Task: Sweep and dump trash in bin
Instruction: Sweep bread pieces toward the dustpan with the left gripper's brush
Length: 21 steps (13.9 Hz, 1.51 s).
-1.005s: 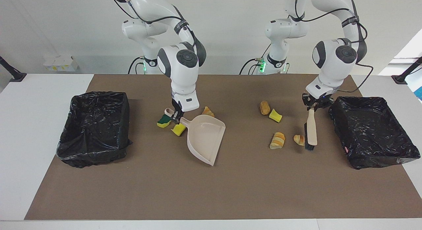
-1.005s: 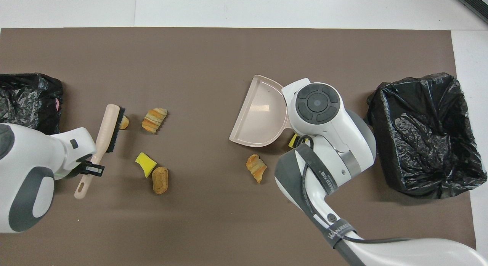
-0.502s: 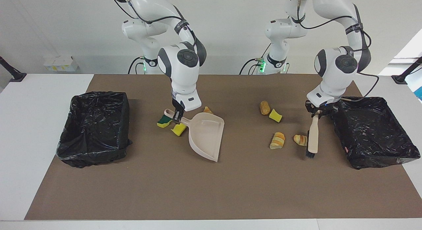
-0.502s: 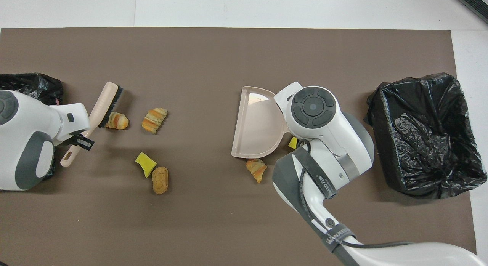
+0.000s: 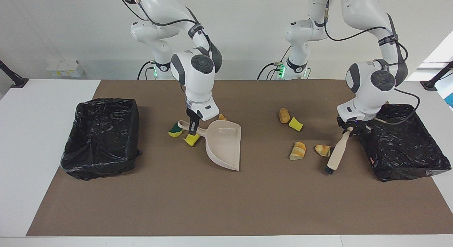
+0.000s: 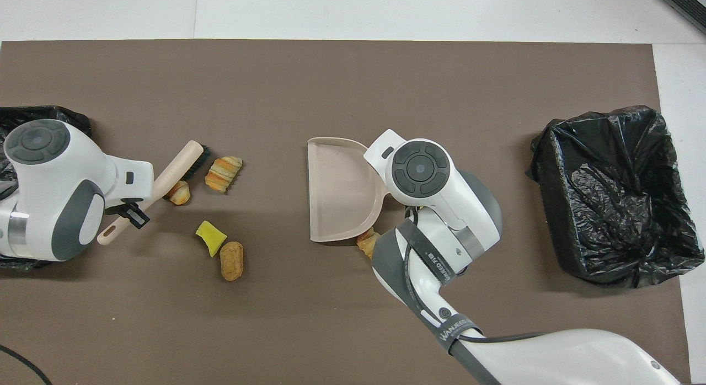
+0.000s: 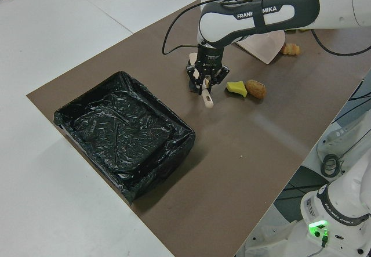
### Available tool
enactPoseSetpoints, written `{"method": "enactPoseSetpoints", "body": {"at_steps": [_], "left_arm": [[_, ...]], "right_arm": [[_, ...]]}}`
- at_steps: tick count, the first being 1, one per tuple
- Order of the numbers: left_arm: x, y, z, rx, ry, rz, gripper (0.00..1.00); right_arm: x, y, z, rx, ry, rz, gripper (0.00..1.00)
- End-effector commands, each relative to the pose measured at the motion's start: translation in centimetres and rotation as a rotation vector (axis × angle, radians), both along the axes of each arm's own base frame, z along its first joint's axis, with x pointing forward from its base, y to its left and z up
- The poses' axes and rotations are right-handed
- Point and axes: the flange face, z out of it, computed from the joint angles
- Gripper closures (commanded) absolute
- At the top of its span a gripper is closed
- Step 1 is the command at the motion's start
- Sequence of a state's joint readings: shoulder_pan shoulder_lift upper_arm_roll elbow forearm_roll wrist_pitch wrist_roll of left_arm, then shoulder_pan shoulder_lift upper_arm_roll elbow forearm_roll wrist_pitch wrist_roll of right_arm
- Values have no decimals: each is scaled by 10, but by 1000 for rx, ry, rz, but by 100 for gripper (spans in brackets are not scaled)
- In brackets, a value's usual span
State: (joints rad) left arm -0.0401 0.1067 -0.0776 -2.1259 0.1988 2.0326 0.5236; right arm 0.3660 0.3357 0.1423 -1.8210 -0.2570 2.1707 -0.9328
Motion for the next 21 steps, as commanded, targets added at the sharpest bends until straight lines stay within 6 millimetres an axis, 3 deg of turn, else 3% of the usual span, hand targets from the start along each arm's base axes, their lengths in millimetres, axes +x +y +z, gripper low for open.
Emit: {"method": "enactPoseSetpoints", "body": {"at_steps": [1,2,4,8,11,14,17,21], "left_arm": [[-41,-46,0,59,63,27,100],[-46,-59,1,63,76,51,100],[-46,-68,20,24,44,123,100],[-53,-70,66,15,-40,326,100],[-74,-66,73,103,-10,541,100],[-87,-62,62,167,-64,857,100],[-89,-60,38,185,-18,868,100],[-58,-76,2,147,56,807,100]], "right_arm": [[-1,5,-5,7,-6,15,100],[-1,4,-5,-2,2,13,100],[0,-2,4,-48,42,9,100],[-7,-6,5,-122,93,13,100],[-8,-2,6,-145,68,88,100],[-6,-3,8,-192,50,157,100],[-9,1,7,-196,50,173,100],[-17,7,10,-219,76,157,100]]}}
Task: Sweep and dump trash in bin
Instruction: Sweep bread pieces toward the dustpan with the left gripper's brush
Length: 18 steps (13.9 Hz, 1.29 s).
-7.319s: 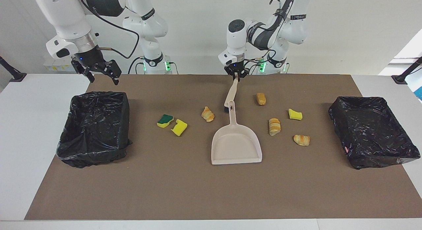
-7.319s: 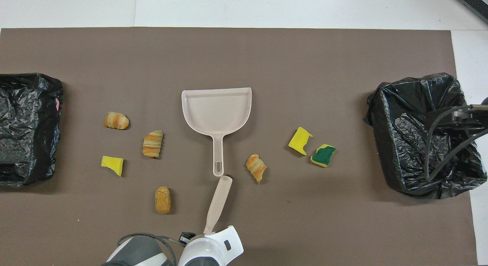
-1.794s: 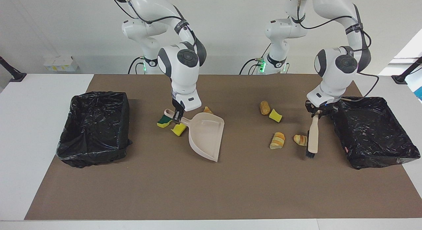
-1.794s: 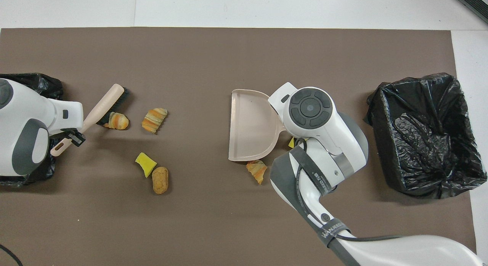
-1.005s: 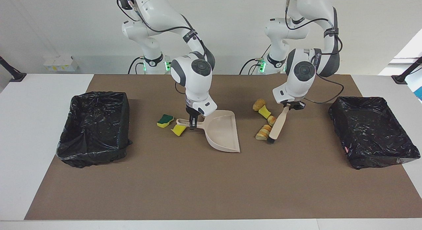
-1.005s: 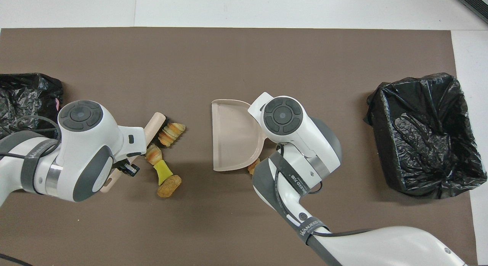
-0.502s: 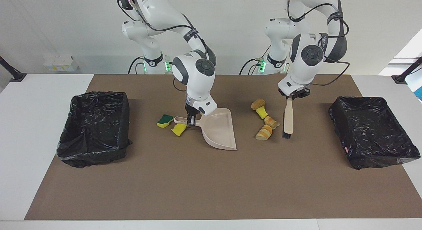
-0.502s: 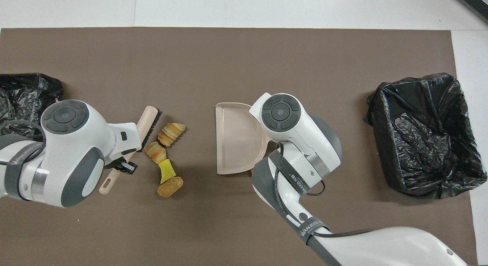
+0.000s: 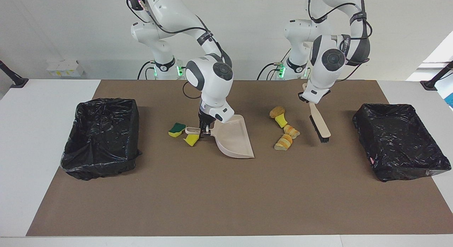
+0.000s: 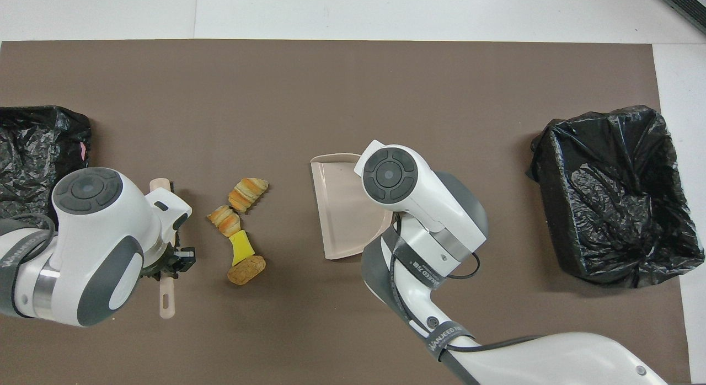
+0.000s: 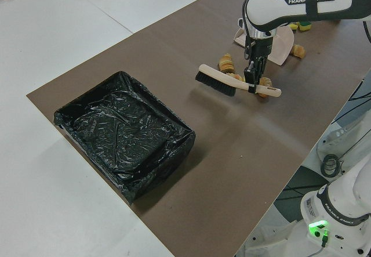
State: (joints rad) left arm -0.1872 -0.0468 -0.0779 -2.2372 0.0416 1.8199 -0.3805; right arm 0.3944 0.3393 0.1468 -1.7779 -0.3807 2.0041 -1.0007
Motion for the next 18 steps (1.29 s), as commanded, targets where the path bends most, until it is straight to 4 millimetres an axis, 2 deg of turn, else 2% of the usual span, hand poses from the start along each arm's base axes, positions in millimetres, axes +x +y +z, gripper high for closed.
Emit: {"method": "enactPoseSetpoints", "body": {"at_steps": [1,2,5,7,9,13,15,17,18], "left_arm": [[24,-13,-20,-73,-2,-37,100],[24,-21,-20,-116,-18,-67,100],[11,-68,-20,-171,-55,-232,100],[-6,-111,-16,-197,-65,-376,100],[-25,-145,-13,-207,-66,-447,100],[-62,-210,2,-267,-70,-442,100],[-60,-225,12,-260,-87,-401,100],[-57,-217,26,-256,-89,-373,100],[-57,-213,41,-252,-100,-338,100]], "right_arm": [[-13,5,4,-55,29,4,100],[-14,6,4,-55,22,-30,100],[-18,14,0,-38,5,-87,100],[-20,20,-3,-32,-5,-104,100],[-20,26,-1,14,-10,-137,100],[-17,30,2,68,-27,-161,100],[-16,30,2,67,-28,-162,100],[-10,23,7,57,-32,-164,100],[-8,19,7,54,-31,-164,100]]}}
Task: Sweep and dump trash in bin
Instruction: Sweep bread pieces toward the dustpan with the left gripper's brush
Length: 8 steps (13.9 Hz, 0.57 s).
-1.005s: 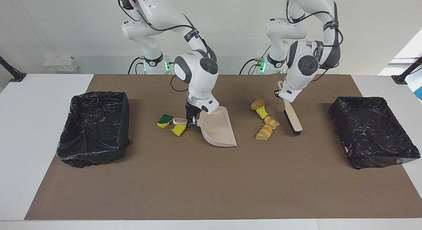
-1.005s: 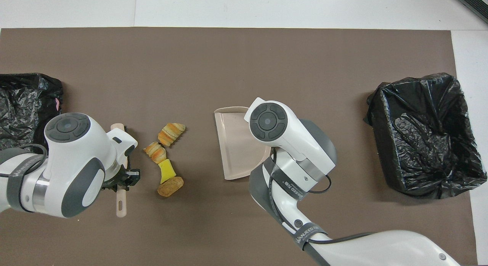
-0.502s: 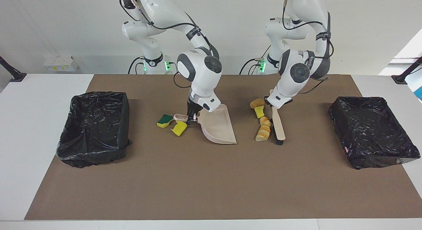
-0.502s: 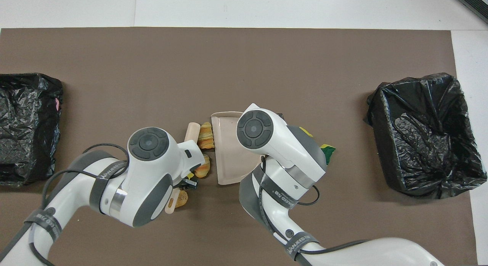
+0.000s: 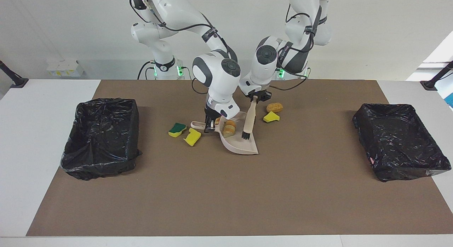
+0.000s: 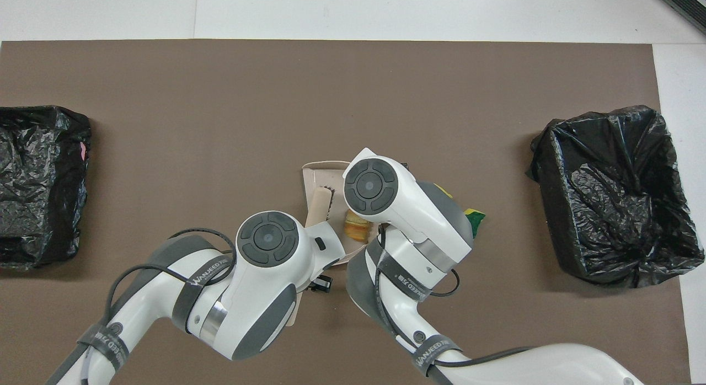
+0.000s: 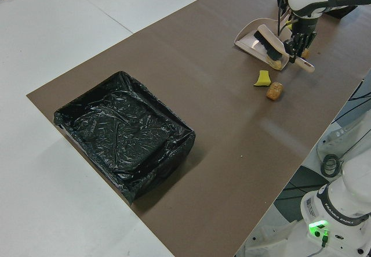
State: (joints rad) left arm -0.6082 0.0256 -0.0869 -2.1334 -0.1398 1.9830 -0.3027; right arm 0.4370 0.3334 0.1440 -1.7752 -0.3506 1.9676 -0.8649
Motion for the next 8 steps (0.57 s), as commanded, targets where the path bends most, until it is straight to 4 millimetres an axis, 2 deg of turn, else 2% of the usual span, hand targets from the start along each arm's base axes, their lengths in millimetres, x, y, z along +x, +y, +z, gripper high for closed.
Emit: {"method": "enactPoseSetpoints", "body": {"at_steps": [1,3,5,6,8], "left_arm": [[3,12,35,-9,-6,107,100],[-6,18,52,24,9,199,100],[-25,31,69,107,61,316,100],[-38,39,73,167,90,396,100],[-56,54,65,246,118,511,100]], "right_arm": [[11,-6,6,43,-25,-44,100],[17,-14,9,53,-14,8,100],[24,-27,12,54,-8,37,100],[24,-27,10,64,-8,56,100],[18,-22,8,74,-3,97,100]]}}
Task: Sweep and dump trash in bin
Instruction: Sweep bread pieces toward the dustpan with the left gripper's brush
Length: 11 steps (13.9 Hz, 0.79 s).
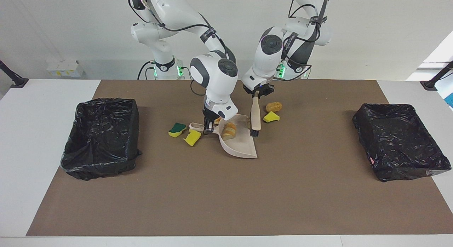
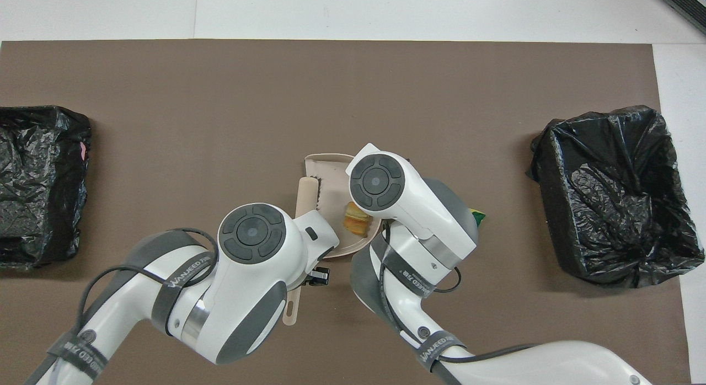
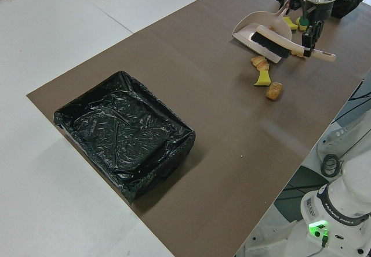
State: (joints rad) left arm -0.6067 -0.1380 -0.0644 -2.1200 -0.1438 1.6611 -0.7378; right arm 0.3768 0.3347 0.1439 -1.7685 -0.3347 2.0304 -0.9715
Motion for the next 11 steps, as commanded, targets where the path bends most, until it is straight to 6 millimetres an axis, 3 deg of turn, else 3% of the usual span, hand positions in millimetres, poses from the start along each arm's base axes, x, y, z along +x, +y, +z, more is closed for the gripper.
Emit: {"method": "enactPoseSetpoints", "body": {"at_steps": [1,3,5,7,11], "left_arm": [[-31,27,-10,82,23,167,100],[-52,60,-23,119,31,230,100],[-71,76,-36,124,19,244,100],[-63,86,-45,116,14,274,100],[-60,92,-80,73,46,160,100]], "right_arm": [[-12,7,3,8,37,81,100],[-31,13,9,-52,102,83,100],[-39,12,11,-84,133,44,100],[-44,18,11,-86,119,-5,100],[-53,38,0,-82,102,-37,100]]}}
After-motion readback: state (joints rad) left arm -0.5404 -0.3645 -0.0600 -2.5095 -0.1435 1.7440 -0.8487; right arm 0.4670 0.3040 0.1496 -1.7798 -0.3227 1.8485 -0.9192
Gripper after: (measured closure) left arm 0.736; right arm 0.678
